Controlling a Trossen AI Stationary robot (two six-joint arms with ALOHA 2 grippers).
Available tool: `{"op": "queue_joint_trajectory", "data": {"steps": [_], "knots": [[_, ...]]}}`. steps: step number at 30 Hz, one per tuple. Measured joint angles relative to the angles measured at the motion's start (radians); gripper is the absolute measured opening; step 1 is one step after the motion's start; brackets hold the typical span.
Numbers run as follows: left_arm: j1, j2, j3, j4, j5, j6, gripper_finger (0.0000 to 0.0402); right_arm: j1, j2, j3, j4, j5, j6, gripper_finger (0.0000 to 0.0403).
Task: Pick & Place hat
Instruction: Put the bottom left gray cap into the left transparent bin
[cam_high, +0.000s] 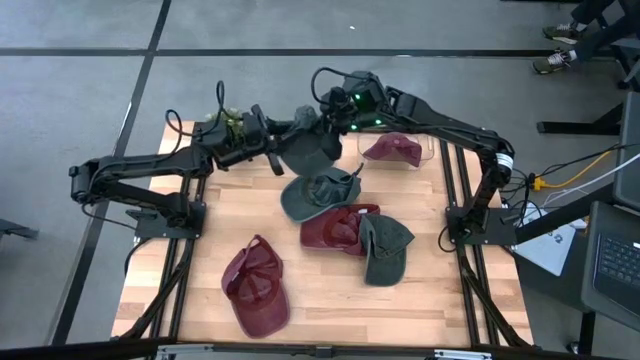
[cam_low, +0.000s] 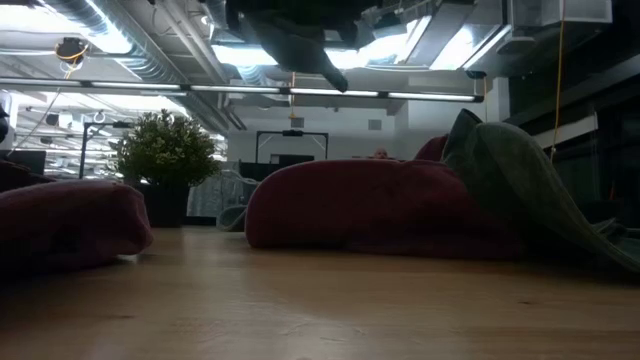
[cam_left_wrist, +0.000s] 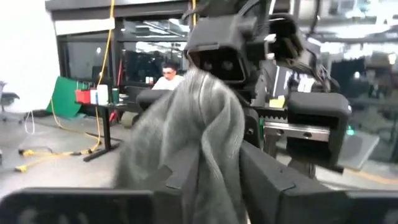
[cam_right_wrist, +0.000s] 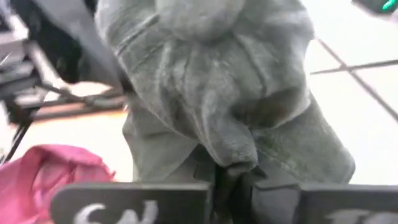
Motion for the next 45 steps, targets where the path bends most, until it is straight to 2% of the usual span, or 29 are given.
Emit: {"op": "queue_joint_trajectory", "data": {"steps": [6, 11, 14, 18, 23, 33, 40, 45], "knots": [[-0.001, -0.090, 0.000, -0.095, 0.058, 0.175, 0.0156, -0.028, -0.001, 0.007, -0.125, -0.182, -0.024, 0.0009], [-0.021, -0.135, 0.000, -0.166, 0.128, 0.388, 0.0176, -0.056, -0.001, 0.008, -0.141, -0.433, -0.008, 0.0009], [-0.052, -0.138, 0.000, -0.180, 0.119, 0.511, 0.0177, -0.060, -0.001, 0.010, -0.141, -0.546, 0.020, 0.0009], [-0.103, -0.125, 0.000, -0.182, 0.064, 0.667, 0.0174, -0.060, -0.002, 0.010, -0.142, -0.629, 0.054, 0.0009], [-0.168, -0.105, 0.000, -0.168, -0.030, 0.799, 0.0174, -0.058, -0.002, 0.010, -0.166, -0.650, 0.074, 0.0009], [-0.240, -0.089, 0.000, -0.123, -0.104, 0.942, 0.0174, -0.004, -0.002, 0.010, -0.264, -0.649, 0.069, 0.0009], [-0.240, -0.083, 0.000, -0.129, -0.103, 0.944, 0.0174, 0.027, -0.002, 0.010, -0.283, -0.639, 0.059, 0.0009], [-0.240, -0.034, 0.000, -0.133, -0.067, 0.860, 0.0174, 0.039, -0.002, 0.010, -0.292, -0.575, 0.047, 0.0009]]}}
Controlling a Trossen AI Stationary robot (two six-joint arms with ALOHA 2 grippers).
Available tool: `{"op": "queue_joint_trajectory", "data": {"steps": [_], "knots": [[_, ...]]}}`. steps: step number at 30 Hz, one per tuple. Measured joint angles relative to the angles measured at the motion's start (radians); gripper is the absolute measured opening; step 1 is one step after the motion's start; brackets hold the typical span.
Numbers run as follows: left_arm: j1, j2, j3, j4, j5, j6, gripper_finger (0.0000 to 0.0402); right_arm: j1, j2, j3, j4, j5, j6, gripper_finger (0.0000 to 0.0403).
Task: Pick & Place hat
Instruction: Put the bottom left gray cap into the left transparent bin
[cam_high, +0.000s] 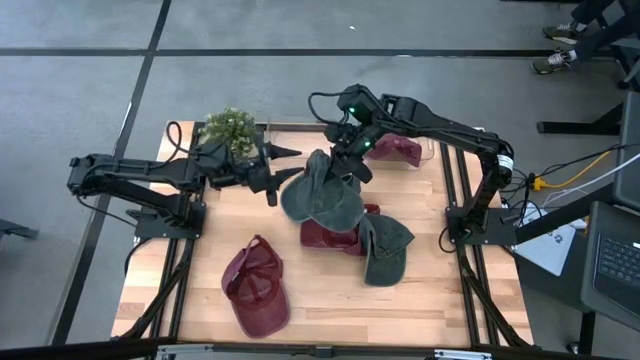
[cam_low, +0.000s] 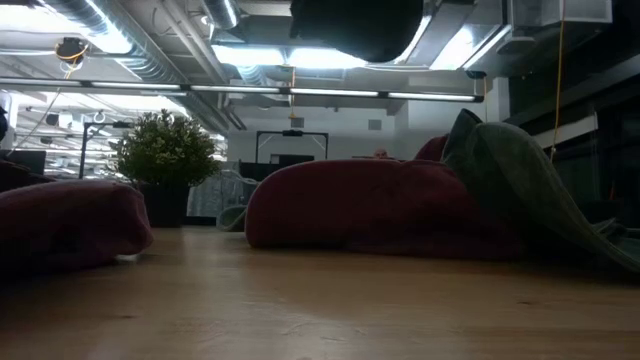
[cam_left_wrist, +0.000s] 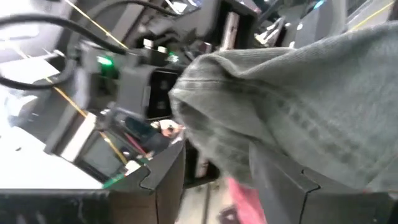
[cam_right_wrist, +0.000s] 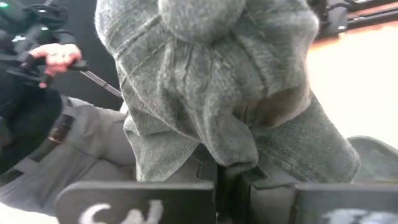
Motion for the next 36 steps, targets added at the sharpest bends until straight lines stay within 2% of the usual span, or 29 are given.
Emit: {"op": "queue_joint_trajectory", "data": {"steps": [4, 7, 16, 19, 29, 36], "knots": [[0.000, 0.029, 0.005, -0.005, 0.002, -0.058, 0.0174, 0.003, 0.000, 0.000, -0.055, 0.040, -0.032, 0.0009], [0.000, 0.029, 0.056, -0.051, 0.002, -0.132, 0.0174, 0.003, 0.000, 0.000, -0.100, 0.067, -0.055, 0.0009], [0.000, 0.050, 0.263, -0.440, 0.039, -0.185, 0.0173, 0.003, 0.000, 0.000, -0.125, 0.068, -0.087, 0.0010], [0.000, 0.068, 0.292, -0.497, 0.059, -0.179, 0.0173, 0.003, 0.000, 0.000, -0.127, 0.067, -0.090, 0.0013], [0.000, 0.087, 0.299, -0.497, 0.051, -0.053, 0.0173, 0.003, 0.000, 0.000, -0.134, 0.067, -0.094, 0.0013], [0.000, 0.087, 0.299, -0.488, 0.006, 0.015, 0.0173, 0.003, 0.000, 0.000, -0.141, 0.067, -0.095, 0.0013]]}}
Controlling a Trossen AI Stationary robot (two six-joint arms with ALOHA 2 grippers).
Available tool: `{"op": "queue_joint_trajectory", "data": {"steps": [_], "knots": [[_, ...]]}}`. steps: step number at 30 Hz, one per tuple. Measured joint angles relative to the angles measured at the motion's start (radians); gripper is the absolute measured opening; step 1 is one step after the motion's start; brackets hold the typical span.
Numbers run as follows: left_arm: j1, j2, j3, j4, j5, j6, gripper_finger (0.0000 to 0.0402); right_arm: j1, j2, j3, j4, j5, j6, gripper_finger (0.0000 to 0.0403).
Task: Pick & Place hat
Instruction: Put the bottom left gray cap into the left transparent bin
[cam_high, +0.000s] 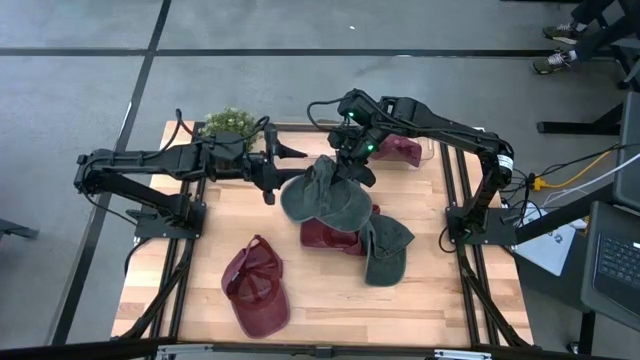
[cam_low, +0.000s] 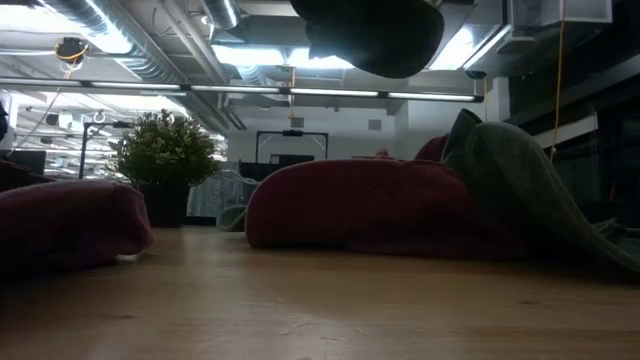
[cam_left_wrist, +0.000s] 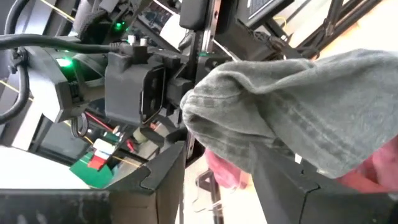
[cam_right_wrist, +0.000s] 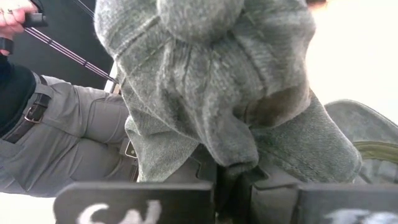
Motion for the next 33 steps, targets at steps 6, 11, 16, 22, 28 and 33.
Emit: {"op": "queue_joint_trajectory", "data": {"steps": [6, 11, 16, 22, 28, 33], "knots": [[0.000, 0.007, 0.000, 0.006, 0.004, 0.012, 0.0173, 0.000, 0.000, 0.000, 0.000, 0.000, -0.005, 0.0013], [0.000, 0.022, 0.000, 0.003, 0.003, 0.013, 0.0171, 0.000, 0.000, 0.000, 0.000, 0.078, -0.028, 0.0013], [0.000, 0.033, 0.000, 0.006, -0.002, 0.023, 0.0170, 0.000, 0.000, 0.000, 0.000, 0.079, -0.040, 0.0013], [0.000, 0.036, 0.000, 0.006, -0.008, 0.066, 0.0169, 0.000, 0.000, 0.000, 0.000, 0.079, -0.043, 0.0013], [0.000, 0.036, 0.000, 0.022, -0.039, 0.095, 0.0169, 0.000, 0.000, 0.000, 0.000, 0.079, -0.043, 0.0013], [0.000, 0.041, 0.000, 0.094, -0.025, 0.168, 0.0169, 0.004, 0.000, 0.000, 0.000, 0.079, -0.033, 0.0013]]}}
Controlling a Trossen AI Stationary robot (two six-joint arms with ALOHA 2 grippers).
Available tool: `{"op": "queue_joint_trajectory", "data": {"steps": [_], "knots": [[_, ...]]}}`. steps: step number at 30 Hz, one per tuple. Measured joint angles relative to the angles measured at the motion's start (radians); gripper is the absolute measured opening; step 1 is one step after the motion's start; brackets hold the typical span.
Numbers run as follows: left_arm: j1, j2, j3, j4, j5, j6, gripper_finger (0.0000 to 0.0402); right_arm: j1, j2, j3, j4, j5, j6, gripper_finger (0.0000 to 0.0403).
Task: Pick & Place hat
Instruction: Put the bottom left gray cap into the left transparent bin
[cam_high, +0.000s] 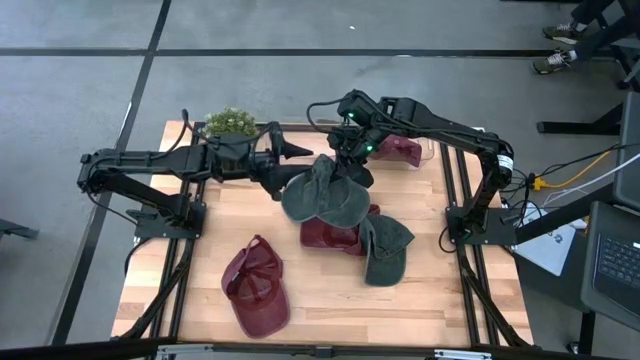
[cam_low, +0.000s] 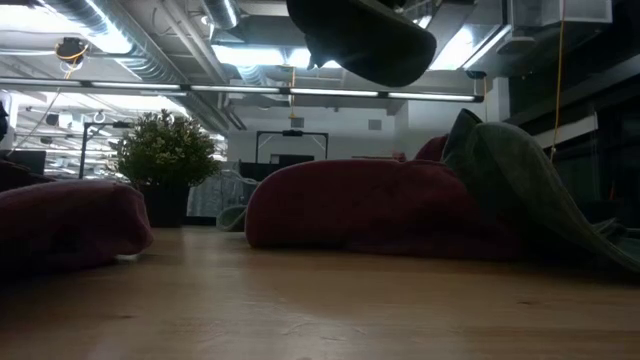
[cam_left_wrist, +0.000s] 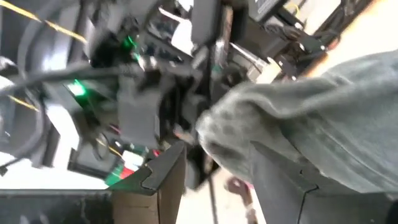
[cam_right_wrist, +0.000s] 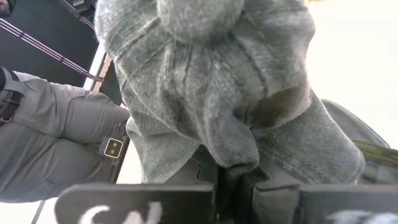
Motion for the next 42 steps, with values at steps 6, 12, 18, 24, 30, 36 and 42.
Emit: {"op": "queue_joint_trajectory", "data": {"steps": [6, 12, 18, 24, 30, 36, 42], "knots": [[0.000, 0.022, 0.000, 0.018, 0.079, 0.079, 0.0169, 0.000, 0.000, 0.000, 0.000, 0.000, 0.007, 0.0013], [0.000, 0.064, 0.000, 0.012, 0.078, 0.166, 0.0169, 0.000, 0.000, 0.000, -0.001, 0.000, 0.017, 0.0013], [0.000, 0.076, 0.000, 0.014, 0.080, 0.201, 0.0169, 0.000, 0.000, 0.000, -0.001, 0.000, 0.029, 0.0013], [0.000, 0.076, 0.000, 0.054, 0.081, 0.200, 0.0168, 0.000, 0.000, 0.000, 0.000, -0.001, 0.033, 0.0013], [0.000, 0.076, 0.000, 0.079, 0.077, 0.273, 0.0164, 0.000, 0.000, 0.000, 0.000, -0.004, 0.043, 0.0013], [0.000, 0.076, 0.000, 0.136, 0.099, 0.383, 0.0162, 0.000, 0.000, 0.000, -0.004, -0.016, 0.068, 0.0013], [0.022, 0.079, 0.000, 0.136, 0.178, 0.394, 0.0161, 0.002, 0.000, 0.000, -0.007, -0.035, 0.099, 0.0013]]}}
